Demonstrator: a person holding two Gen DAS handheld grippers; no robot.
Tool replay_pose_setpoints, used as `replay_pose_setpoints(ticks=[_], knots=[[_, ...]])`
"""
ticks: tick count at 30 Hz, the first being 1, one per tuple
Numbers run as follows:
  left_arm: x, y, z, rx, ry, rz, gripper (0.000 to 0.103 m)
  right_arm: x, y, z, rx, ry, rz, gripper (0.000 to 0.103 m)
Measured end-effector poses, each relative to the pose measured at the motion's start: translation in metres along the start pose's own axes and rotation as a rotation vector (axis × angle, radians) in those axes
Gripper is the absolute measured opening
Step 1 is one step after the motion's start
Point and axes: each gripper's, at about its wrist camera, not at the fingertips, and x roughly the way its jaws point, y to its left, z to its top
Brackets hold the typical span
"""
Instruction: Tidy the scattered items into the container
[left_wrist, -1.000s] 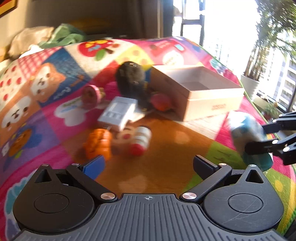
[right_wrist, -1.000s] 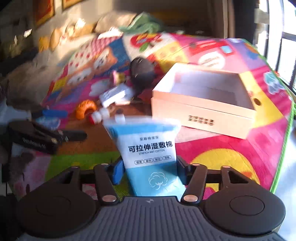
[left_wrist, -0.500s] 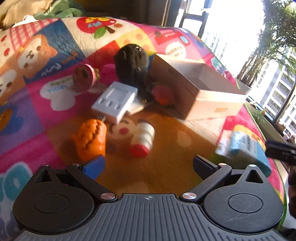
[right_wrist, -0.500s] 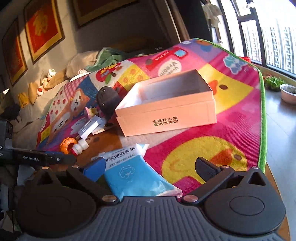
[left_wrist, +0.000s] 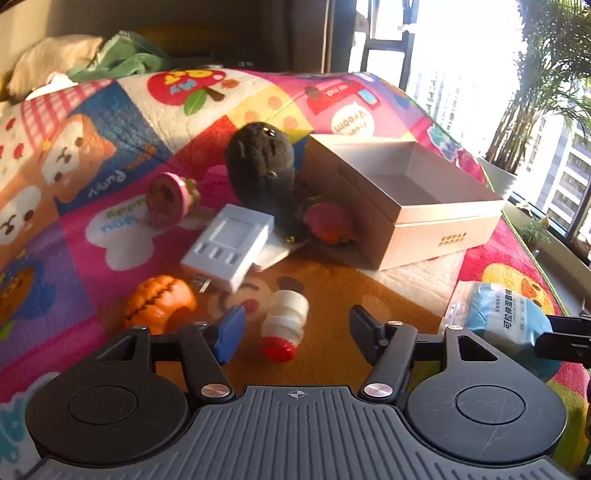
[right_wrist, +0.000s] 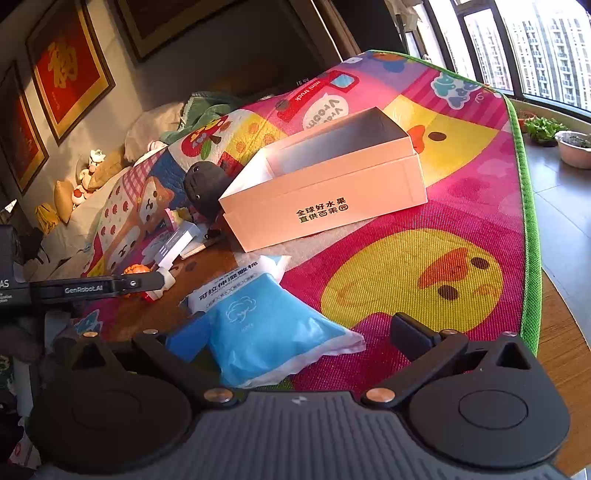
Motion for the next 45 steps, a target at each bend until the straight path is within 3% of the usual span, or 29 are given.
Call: replay_pose_setpoints(ticks=[1,3,5,10,12,16,19,23,26,29,31,32,36,37,38,45], knots=[[0.003,-0.002,-0.001,0.017,0.004,0.006,0.064,0.000,0.001,-0.001,-0.005,-0.004,-0.002,0.103],[0.006,-0.007,-0.004,0.051,0.016,0.016,0.047,0.000,0.003,-0.003,-0.015,-0.012,-0.009,0.103],[0.004,-0.009,-0.007,0.068,0.030,-0.008,0.039,0.001,0.005,-0.005,-0.026,-0.025,-0.019,0.103],[-0.013,-0.012,-0.016,0.134,0.029,-0.061,0.035,0.000,0.007,-0.008,-0.013,-0.031,-0.029,0.103],[-0.015,-0.009,-0.019,0.168,0.026,-0.011,0.040,0.000,0.009,-0.006,-0.008,-0.009,-0.033,0.103],[-0.011,0.007,-0.020,0.211,0.003,0.173,0.045,0.001,0.014,-0.009,-0.042,0.002,-0.045,0.103],[-0.012,0.023,-0.016,0.175,-0.013,0.233,0.061,0.004,0.025,-0.014,-0.125,0.006,-0.087,0.103],[-0.024,0.032,-0.013,0.088,-0.055,0.210,0.100,0.009,0.038,-0.019,-0.211,0.021,-0.136,0.103],[-0.035,0.023,-0.012,0.027,-0.092,0.113,0.101,0.009,0.037,-0.019,-0.215,0.018,-0.136,0.103],[-0.024,0.005,-0.002,0.056,-0.104,0.118,0.100,0.010,0.039,-0.019,-0.229,0.017,-0.148,0.103],[-0.008,-0.002,0.004,0.100,-0.093,0.136,0.085,0.010,0.041,-0.020,-0.240,0.019,-0.157,0.103],[0.002,-0.002,0.007,0.111,-0.072,0.140,0.062,0.010,0.041,-0.021,-0.242,0.018,-0.158,0.103],[0.024,0.002,0.005,0.112,-0.011,0.128,0.053,0.009,0.040,-0.021,-0.237,0.009,-0.152,0.103],[0.026,0.001,0.003,0.119,-0.004,0.123,0.047,0.009,0.040,-0.022,-0.237,0.007,-0.152,0.103],[0.026,0.000,0.001,0.128,0.003,0.115,0.032,0.009,0.040,-0.022,-0.237,0.005,-0.151,0.103],[0.001,-0.034,-0.010,0.212,0.006,-0.061,0.029,0.009,0.039,-0.023,-0.237,0.000,-0.149,0.103]])
